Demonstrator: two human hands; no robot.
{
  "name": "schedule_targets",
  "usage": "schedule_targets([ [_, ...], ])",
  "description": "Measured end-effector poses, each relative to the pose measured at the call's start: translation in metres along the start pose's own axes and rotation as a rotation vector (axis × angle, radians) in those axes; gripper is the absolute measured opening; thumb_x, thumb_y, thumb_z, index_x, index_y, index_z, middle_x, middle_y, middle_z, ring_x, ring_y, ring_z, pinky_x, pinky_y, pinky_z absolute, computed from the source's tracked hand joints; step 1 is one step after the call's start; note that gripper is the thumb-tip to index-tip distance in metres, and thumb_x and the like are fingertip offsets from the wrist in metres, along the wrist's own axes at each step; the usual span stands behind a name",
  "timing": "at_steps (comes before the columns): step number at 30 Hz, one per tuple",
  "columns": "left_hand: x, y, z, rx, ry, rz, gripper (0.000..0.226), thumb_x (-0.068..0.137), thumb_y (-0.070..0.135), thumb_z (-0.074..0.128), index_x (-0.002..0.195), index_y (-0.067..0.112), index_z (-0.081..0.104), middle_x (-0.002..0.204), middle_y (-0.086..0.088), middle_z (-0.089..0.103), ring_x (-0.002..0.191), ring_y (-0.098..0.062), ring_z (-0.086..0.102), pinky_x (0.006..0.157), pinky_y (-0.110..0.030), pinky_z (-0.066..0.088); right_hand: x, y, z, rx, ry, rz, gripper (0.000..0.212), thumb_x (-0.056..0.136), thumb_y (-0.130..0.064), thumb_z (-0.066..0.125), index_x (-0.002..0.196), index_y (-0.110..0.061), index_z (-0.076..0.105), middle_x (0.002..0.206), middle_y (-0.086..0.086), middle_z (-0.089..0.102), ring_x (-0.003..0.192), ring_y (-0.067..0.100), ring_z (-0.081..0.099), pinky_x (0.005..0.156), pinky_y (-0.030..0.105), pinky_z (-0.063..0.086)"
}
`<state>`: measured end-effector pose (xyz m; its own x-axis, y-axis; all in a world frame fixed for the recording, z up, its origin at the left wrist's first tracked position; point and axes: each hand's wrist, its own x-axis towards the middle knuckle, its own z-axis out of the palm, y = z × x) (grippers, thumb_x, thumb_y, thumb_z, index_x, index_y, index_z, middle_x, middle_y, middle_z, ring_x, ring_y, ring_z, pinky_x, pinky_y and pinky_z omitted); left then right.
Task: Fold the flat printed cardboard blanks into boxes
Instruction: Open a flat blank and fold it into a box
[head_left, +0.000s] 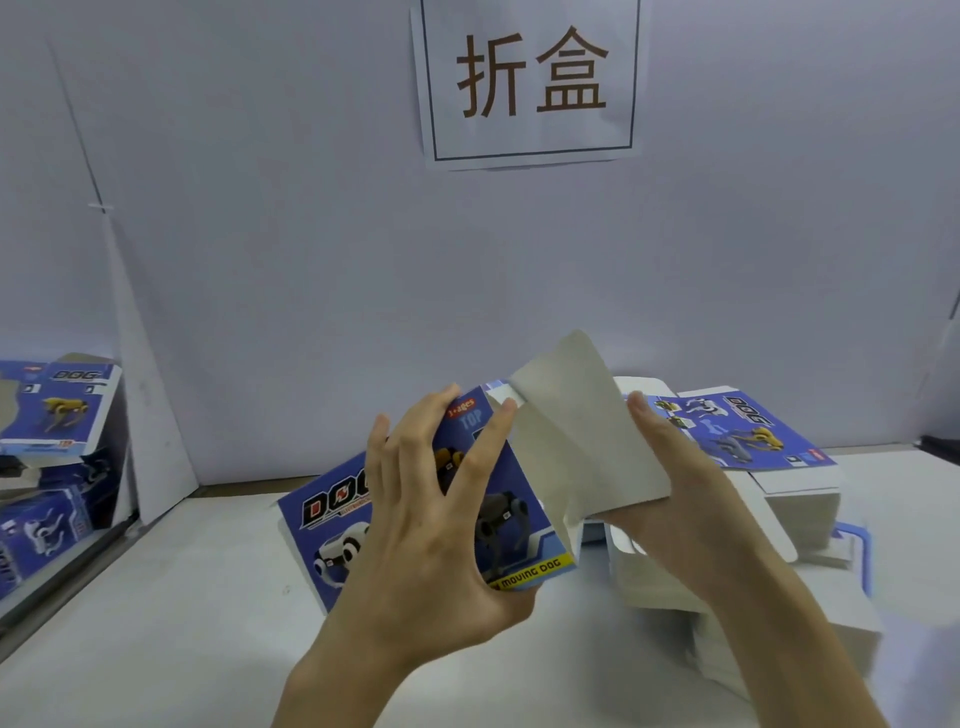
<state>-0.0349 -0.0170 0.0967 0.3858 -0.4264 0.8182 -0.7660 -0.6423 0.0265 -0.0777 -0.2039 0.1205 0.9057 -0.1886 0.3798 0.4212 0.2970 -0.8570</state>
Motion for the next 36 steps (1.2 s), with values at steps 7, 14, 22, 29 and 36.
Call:
schedule_targets([
  [7, 0.001, 0.003, -0.002, 0.003, -0.004, -0.015, 0.116, 0.051, 0.060, 0.074, 0.149, 0.023, 0.024, 0.147, -0.011, 0.021, 0.140, -0.024, 0.019, 0.114, -0.055, 0.012, 0.008, 0.006, -0.005, -0.104, 0.018, 0.080, 0.010, 0.074, -0.042, 0.074, 0.084, -0.043, 0.076, 0.082, -0.008, 0.074, 0.073, 0.006, 0.070, 0.068, 0.035, 0.057],
  [14, 0.000, 0.004, -0.007, -0.016, -0.060, -0.031, 0.107, 0.051, 0.060, 0.076, 0.144, 0.031, 0.031, 0.145, -0.009, 0.020, 0.131, -0.025, 0.023, 0.092, -0.065, 0.045, 0.007, 0.005, -0.003, -0.369, -0.007, -0.023, 0.018, 0.093, -0.040, 0.058, 0.088, -0.049, 0.073, 0.087, -0.013, 0.073, 0.086, 0.009, 0.066, 0.072, 0.028, 0.049],
  [22, 0.000, 0.004, -0.004, -0.011, -0.036, -0.080, 0.086, 0.051, 0.057, 0.075, 0.123, 0.031, 0.036, 0.141, -0.009, 0.023, 0.121, -0.038, 0.041, 0.089, -0.057, 0.049, 0.003, 0.007, 0.012, -0.323, -0.165, -0.028, 0.028, 0.086, -0.040, 0.059, 0.112, -0.042, 0.070, 0.103, -0.009, 0.074, 0.094, 0.007, 0.069, 0.073, 0.018, 0.054],
  [29, 0.004, 0.005, -0.007, 0.020, 0.058, -0.086, 0.095, 0.049, 0.055, 0.075, 0.131, 0.026, 0.035, 0.140, -0.014, 0.027, 0.121, -0.031, 0.034, 0.090, -0.064, 0.045, -0.001, 0.020, 0.033, -0.324, -0.163, -0.123, 0.040, 0.079, -0.037, 0.061, 0.118, -0.043, 0.063, 0.115, -0.012, 0.063, 0.104, 0.005, 0.066, 0.072, 0.019, 0.055],
  [36, 0.004, 0.012, -0.005, 0.026, 0.069, -0.112, 0.107, 0.050, 0.057, 0.073, 0.141, 0.024, 0.027, 0.142, -0.010, 0.023, 0.125, -0.029, 0.030, 0.089, -0.065, 0.047, -0.004, 0.022, 0.033, -0.512, -0.142, -0.159, 0.042, 0.088, -0.056, 0.045, 0.129, -0.048, 0.054, 0.127, -0.017, 0.048, 0.113, -0.004, 0.055, 0.076, 0.015, 0.053],
])
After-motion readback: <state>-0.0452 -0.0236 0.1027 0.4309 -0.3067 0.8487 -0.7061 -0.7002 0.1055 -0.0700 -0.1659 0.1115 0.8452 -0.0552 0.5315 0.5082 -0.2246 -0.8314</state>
